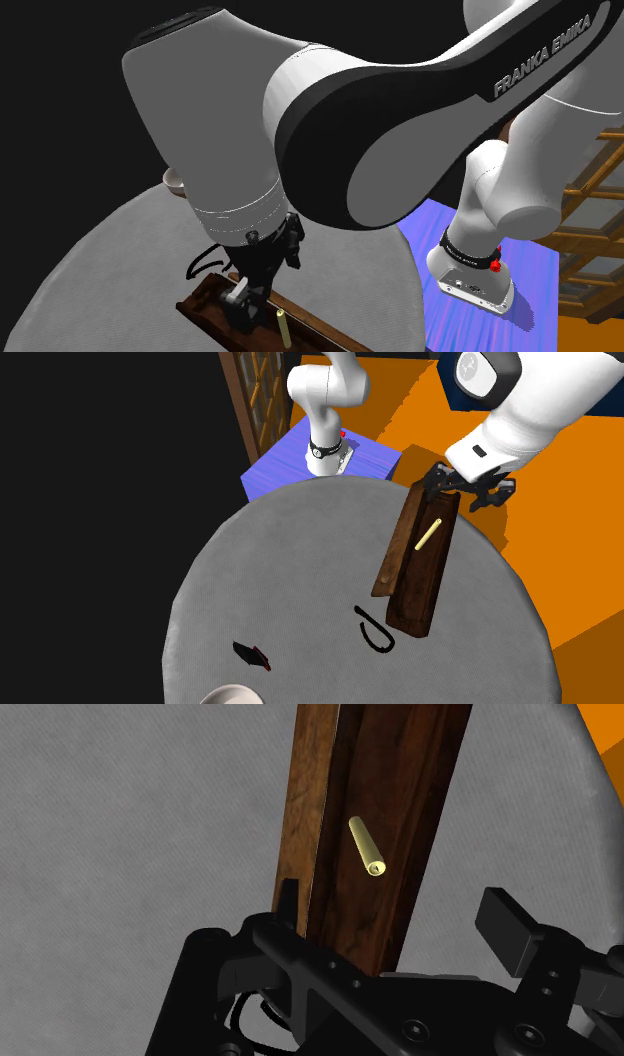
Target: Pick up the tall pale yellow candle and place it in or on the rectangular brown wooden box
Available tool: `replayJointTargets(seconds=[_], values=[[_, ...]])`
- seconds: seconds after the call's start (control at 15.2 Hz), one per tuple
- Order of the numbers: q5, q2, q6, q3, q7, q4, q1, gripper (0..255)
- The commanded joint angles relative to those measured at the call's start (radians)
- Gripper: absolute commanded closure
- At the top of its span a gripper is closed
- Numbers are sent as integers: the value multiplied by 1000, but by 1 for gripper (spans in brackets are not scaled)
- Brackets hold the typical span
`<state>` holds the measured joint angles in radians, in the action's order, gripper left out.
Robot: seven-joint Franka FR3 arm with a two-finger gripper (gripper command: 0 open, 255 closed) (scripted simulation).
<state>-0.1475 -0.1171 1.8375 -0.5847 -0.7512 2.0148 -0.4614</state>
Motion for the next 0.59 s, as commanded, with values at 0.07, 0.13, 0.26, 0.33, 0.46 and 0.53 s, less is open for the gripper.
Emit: replayJointTargets(seconds=[0.07, 0.13, 0.26, 0.33, 0.46, 0.53], values=[[2, -3, -67, 5, -1, -64, 4, 0], [4, -2, -100, 8, -2, -99, 6, 0], [6, 0, -127, 9, -3, -127, 7, 0], [6, 0, -127, 9, -3, -127, 7, 0], [6, 0, -127, 9, -3, -127, 7, 0], [6, 0, -127, 9, -3, -127, 7, 0]])
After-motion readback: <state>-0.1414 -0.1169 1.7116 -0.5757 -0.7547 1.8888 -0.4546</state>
